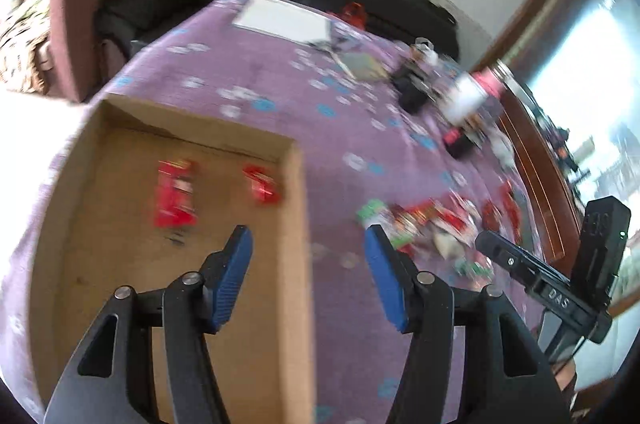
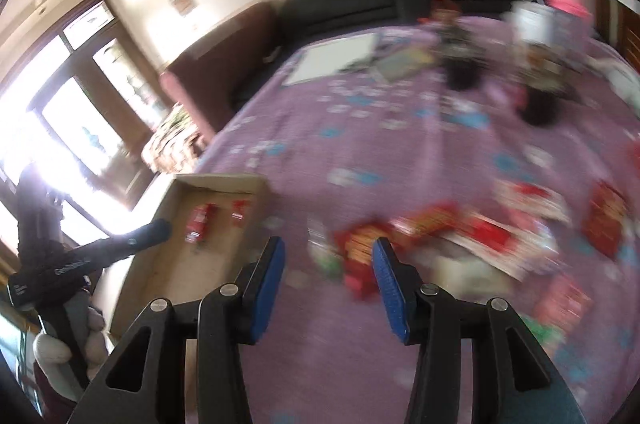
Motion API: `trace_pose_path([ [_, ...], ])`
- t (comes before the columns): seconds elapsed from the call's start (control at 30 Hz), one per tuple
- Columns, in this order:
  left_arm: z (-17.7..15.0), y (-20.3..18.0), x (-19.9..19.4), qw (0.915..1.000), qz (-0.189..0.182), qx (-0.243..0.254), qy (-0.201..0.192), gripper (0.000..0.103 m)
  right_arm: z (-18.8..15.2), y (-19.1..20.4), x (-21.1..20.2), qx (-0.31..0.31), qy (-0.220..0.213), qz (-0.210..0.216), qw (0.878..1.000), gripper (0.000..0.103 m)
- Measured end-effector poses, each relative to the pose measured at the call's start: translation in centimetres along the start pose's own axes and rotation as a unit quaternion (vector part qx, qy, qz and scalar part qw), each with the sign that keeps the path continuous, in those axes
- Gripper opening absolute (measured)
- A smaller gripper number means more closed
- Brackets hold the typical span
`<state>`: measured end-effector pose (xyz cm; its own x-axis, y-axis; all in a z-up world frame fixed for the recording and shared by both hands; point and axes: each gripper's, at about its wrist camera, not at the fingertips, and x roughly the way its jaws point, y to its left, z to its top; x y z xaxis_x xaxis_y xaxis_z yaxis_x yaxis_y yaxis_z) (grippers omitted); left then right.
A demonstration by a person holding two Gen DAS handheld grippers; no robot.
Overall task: Organize snacks
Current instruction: 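Grasp the green candy with the left gripper while the right grasps the pink bar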
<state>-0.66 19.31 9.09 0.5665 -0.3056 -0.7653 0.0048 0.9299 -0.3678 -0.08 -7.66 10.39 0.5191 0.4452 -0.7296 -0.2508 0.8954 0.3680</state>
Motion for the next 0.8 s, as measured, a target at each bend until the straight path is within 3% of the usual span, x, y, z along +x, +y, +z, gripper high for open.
trace_pose_path([
  [0.17,-1.6,-4.9,1.6,0.9986,-0.027,0.037,0.025,0.057,-2.9,-7.2,-4.4,0.057,-0.019,-0.036,0.998,0.052],
  [0.3,-2.4,-7.3,3.9,0.9973,-0.036,0.042,0.049,0.057,-4.8,-11.0,-5.3,0.088,-0.019,-0.059,0.994,0.055],
  [0.43,-2.6,-8.1,5.7,0.9970,-0.037,0.027,0.062,0.057,-5.8,-11.9,-4.3,0.100,-0.012,-0.052,0.994,0.055],
  [0.7,-2.9,-10.4,5.9,0.9950,-0.055,0.050,0.066,0.057,-5.6,-11.8,-1.4,0.095,-0.005,-0.053,0.994,0.054],
  [0.8,-2.7,-10.2,5.8,0.9955,-0.057,0.048,0.059,0.057,-5.4,-11.1,0.2,0.073,0.006,-0.045,0.996,0.038],
])
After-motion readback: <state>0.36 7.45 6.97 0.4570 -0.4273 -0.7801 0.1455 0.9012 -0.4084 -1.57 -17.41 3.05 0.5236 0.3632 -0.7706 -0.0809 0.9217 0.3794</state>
